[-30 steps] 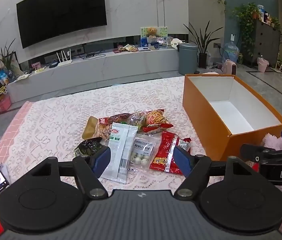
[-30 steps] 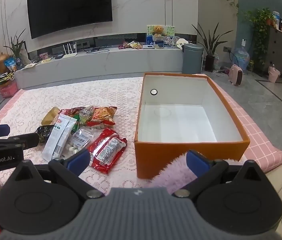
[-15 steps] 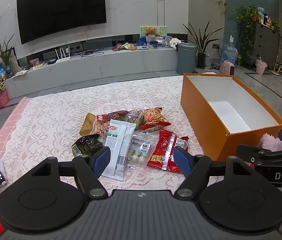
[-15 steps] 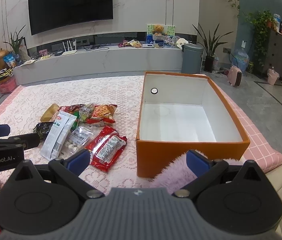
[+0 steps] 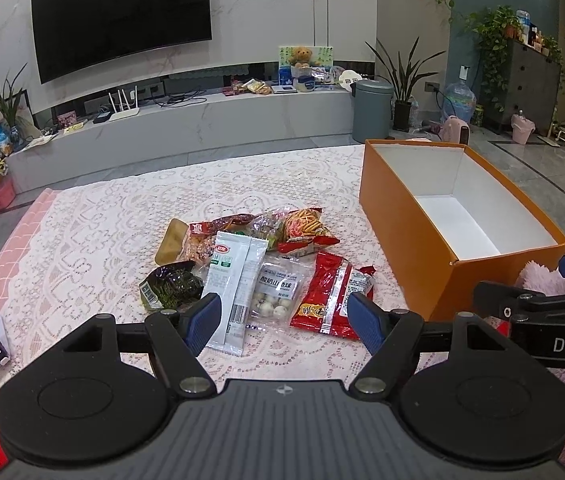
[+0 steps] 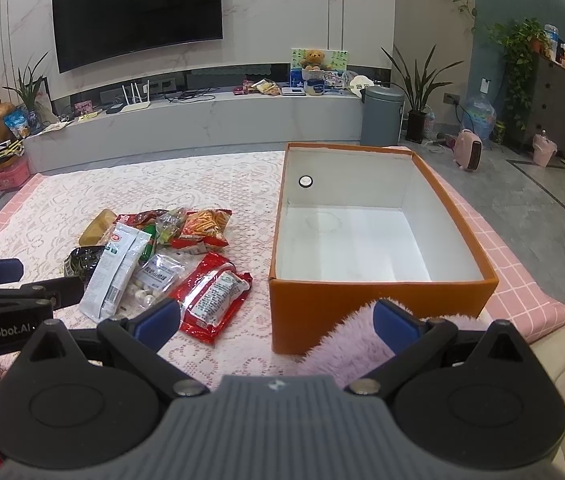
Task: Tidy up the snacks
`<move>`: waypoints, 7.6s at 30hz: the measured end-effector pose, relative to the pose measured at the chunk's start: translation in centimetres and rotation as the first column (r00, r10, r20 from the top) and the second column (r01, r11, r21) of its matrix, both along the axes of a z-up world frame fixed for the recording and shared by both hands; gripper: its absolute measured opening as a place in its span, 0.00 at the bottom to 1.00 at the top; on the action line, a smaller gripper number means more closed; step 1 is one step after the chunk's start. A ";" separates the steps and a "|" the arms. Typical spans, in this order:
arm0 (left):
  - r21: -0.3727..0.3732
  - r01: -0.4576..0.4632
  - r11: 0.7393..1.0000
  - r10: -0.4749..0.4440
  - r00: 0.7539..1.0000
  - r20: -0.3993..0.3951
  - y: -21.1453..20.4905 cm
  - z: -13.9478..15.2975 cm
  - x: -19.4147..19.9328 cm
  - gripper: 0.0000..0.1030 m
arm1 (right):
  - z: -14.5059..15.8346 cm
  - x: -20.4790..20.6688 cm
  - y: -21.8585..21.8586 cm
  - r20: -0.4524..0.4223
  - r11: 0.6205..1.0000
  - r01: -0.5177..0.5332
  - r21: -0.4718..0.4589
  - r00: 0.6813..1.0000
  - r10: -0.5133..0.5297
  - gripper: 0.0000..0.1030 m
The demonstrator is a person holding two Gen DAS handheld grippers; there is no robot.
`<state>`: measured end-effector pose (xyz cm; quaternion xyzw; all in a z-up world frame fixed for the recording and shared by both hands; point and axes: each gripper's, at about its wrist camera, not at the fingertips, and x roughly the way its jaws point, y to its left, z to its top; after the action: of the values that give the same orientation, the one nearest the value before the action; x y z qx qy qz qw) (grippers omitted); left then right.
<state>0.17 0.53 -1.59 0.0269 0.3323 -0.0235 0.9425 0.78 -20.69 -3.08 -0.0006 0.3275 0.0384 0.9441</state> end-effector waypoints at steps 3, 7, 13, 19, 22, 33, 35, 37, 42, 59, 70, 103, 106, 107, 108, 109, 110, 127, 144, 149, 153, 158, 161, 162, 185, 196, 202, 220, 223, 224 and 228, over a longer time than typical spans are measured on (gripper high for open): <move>0.000 0.000 1.000 0.000 1.000 0.000 0.0 0.0 0.0 0.82 | 0.0 0.1 0.1 0.000 1.000 -0.001 -0.003 1.000 0.001 0.97; -0.002 0.000 1.000 0.000 1.000 -0.002 0.1 0.0 0.0 0.82 | 0.0 0.1 0.2 -0.001 1.000 -0.004 -0.001 1.000 0.004 0.97; -0.010 0.002 1.000 -0.002 1.000 -0.005 0.0 -0.1 0.0 0.82 | 0.0 0.1 0.2 -0.003 1.000 -0.004 -0.001 1.000 0.004 0.97; -0.013 -0.003 1.000 0.003 1.000 -0.007 0.0 -0.2 0.1 0.82 | -0.1 0.0 0.2 -0.008 1.000 -0.005 0.003 1.000 0.005 0.97; -0.013 0.001 1.000 -0.001 1.000 -0.008 -0.1 -0.1 0.0 0.82 | 0.0 0.0 0.1 -0.007 1.000 -0.005 0.003 1.000 0.005 0.97; -0.021 -0.003 1.000 0.003 1.000 -0.016 -0.2 -0.2 0.1 0.82 | -0.2 0.1 0.0 -0.016 1.000 -0.004 0.011 1.000 0.005 0.97; -0.024 -0.005 1.000 0.005 1.000 -0.021 -0.2 -0.3 0.1 0.82 | -0.3 0.2 0.0 -0.020 1.000 -0.006 0.010 1.000 0.006 0.97; -0.028 -0.006 1.000 0.006 1.000 -0.024 0.0 -0.4 0.3 0.82 | -0.4 0.3 0.1 -0.025 1.000 -0.008 0.012 1.000 0.008 0.97; -0.034 -0.010 0.999 0.009 0.999 -0.034 0.2 -0.6 0.5 0.82 | -0.6 0.5 0.2 -0.033 1.000 -0.008 0.011 0.999 0.008 0.97; -0.091 0.033 0.995 -0.041 0.995 -0.088 4.6 -1.1 3.6 0.84 | -1.2 2.8 2.7 -0.013 0.988 -0.148 0.046 0.989 0.148 0.84; -0.092 0.061 0.994 -0.075 0.984 -0.159 7.0 -3.7 8.7 0.83 | -4.0 7.1 6.3 -0.096 0.983 -0.116 0.144 0.987 0.131 0.77; -0.006 0.179 0.984 -0.178 0.970 -0.166 6.9 -11.7 13.7 0.62 | -12.9 14.2 8.4 -0.272 0.942 0.252 0.224 0.944 -0.188 0.91; 0.011 0.184 0.983 -0.179 0.970 -0.162 6.6 -11.6 13.6 0.58 | -12.7 13.7 8.3 -0.258 0.940 0.236 0.246 0.951 -0.171 0.75; 0.013 0.181 0.983 -0.177 0.971 -0.161 6.6 -11.6 13.6 0.57 | -12.6 13.6 8.3 -0.254 0.940 0.233 0.248 0.952 -0.169 0.70; 0.003 0.170 0.985 -0.167 0.973 -0.160 6.8 -11.5 13.6 0.57 | -12.6 13.5 8.3 -0.251 0.941 0.230 0.248 0.954 -0.167 0.60; -0.014 0.157 0.988 -0.157 0.974 -0.164 7.1 -11.5 13.6 0.57 | -12.5 13.4 8.2 -0.250 0.943 0.229 0.243 0.954 -0.167 0.56; -0.035 0.142 0.989 -0.146 0.975 -0.167 7.4 -11.4 13.7 0.56 | -12.5 13.2 8.1 -0.247 0.941 0.225 0.252 0.955 -0.162 0.53; -0.243 0.043 0.969 -0.096 0.973 -0.212 9.6 -10.1 11.5 0.55 | -10.1 10.0 7.8 -0.234 0.952 0.105 0.288 0.972 -0.036 0.20; -0.251 -0.089 0.964 0.025 0.968 -0.250 11.5 -10.8 11.3 0.55 | -11.6 12.4 9.3 -0.357 0.958 0.151 0.245 0.932 -0.056 0.84; -0.253 -0.124 0.960 0.058 0.966 -0.253 12.2 -10.8 11.7 0.55 | -12.0 12.6 11.5 -0.314 0.980 0.110 0.167 0.948 -0.053 0.87; -0.251 -0.132 0.959 0.067 0.965 -0.253 12.4 -10.9 11.9 0.55 | -12.5 12.9 12.2 -0.297 0.986 0.093 0.138 0.954 -0.048 0.96; -0.253 -0.121 0.960 0.054 0.965 -0.258 12.2 -11.0 12.0 0.55 | -12.7 13.0 13.0 -0.289 0.995 0.062 0.083 0.957 -0.035 0.97; -0.251 -0.116 0.961 0.050 0.966 -0.254 12.1 -11.0 11.9 0.55 | -12.4 12.7 12.7 -0.287 0.994 0.065 0.087 0.957 -0.037 0.84; -0.251 -0.112 0.961 0.047 0.967 -0.252 12.0 -10.9 11.8 0.55 | -12.3 12.6 12.6 -0.286 0.993 0.064 0.099 0.958 -0.033 0.80; -0.326 -0.036 0.945 -0.021 0.985 -0.170 8.2 -3.1 9.6 0.55 | -3.0 8.9 7.2 -0.167 0.977 -0.098 0.189 0.977 0.130 0.72; -0.334 0.054 0.941 -0.112 0.981 -0.156 2.4 1.5 10.5 0.55 | 4.0 9.8 2.0 -0.112 0.956 -0.293 0.003 0.950 0.292 0.72; -0.340 0.150 0.928 -0.213 0.965 -0.155 -2.2 2.9 12.5 0.55 | 5.7 11.6 -2.7 -0.141 0.946 -0.316 -0.076 0.942 0.304 0.72; -0.332 0.277 0.902 -0.394 0.842 -0.369 -14.6 -2.0 21.6 0.55 | -0.2 19.7 -11.2 -0.301 0.942 -0.303 -0.144 0.920 0.250 0.71; -0.313 0.284 0.906 -0.395 0.833 -0.388 -15.5 -2.8 22.4 0.55 | -1.8 20.8 -11.7 -0.334 0.943 -0.297 -0.149 0.913 0.235 0.71; -0.311 0.286 0.906 -0.397 0.829 -0.393 -15.8 -3.0 22.6 0.55 | -2.3 21.3 -11.9 -0.345 0.943 -0.297 -0.150 0.910 0.232 0.71; -0.269 0.313 0.911 -0.404 0.808 -0.429 -16.8 -4.2 23.2 0.55 | -3.9 22.1 -12.5 -0.384 0.936 -0.320 -0.144 0.890 0.245 0.71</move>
<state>23.32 -16.27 -5.82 -0.0048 0.5384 -0.2384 0.8082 22.91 -33.16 -7.02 -0.1379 0.4934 0.1415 0.8471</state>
